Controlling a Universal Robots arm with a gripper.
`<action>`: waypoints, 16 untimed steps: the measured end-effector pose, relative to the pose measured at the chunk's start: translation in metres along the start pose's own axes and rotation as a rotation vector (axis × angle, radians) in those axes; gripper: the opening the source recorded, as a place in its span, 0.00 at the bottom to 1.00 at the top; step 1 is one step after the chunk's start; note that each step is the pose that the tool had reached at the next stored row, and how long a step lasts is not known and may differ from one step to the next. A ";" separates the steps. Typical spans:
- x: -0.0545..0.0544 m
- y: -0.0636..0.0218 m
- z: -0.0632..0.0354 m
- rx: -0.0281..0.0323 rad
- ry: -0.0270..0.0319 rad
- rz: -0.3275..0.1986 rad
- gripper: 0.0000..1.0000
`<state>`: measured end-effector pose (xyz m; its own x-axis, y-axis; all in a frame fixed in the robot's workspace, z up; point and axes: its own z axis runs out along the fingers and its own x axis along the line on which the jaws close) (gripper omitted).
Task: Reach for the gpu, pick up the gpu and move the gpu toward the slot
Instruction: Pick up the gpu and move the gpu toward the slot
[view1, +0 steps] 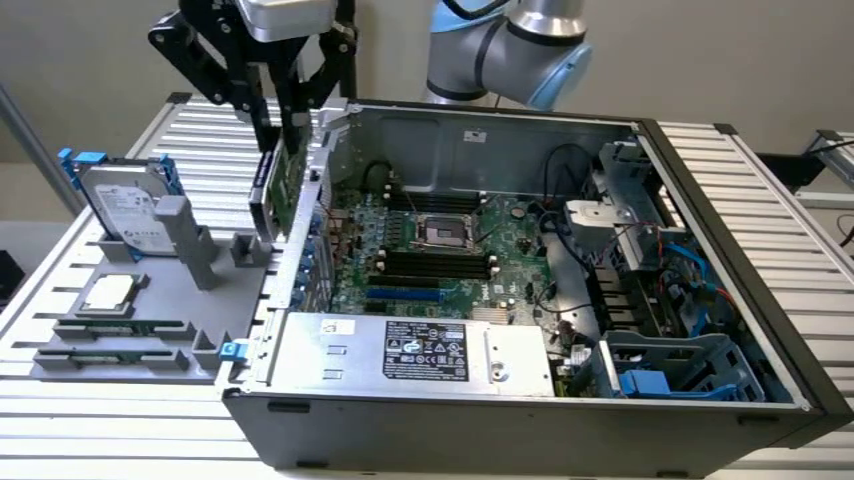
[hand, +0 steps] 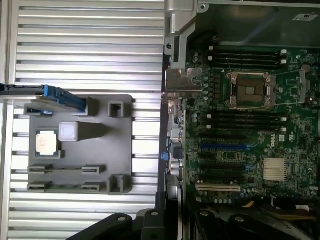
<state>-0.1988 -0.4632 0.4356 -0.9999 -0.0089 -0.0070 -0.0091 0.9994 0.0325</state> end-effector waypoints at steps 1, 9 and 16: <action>-0.005 0.0000 -0.0001 -0.0029 0.0000 0.000 0.26; -0.041 -0.0003 0.0001 -0.0131 0.0000 0.000 0.26; -0.073 -0.0007 0.0032 -0.0133 0.0000 0.000 0.26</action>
<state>-0.1262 -0.4632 0.4329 -0.9999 -0.0088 -0.0070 -0.0092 0.9989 0.0457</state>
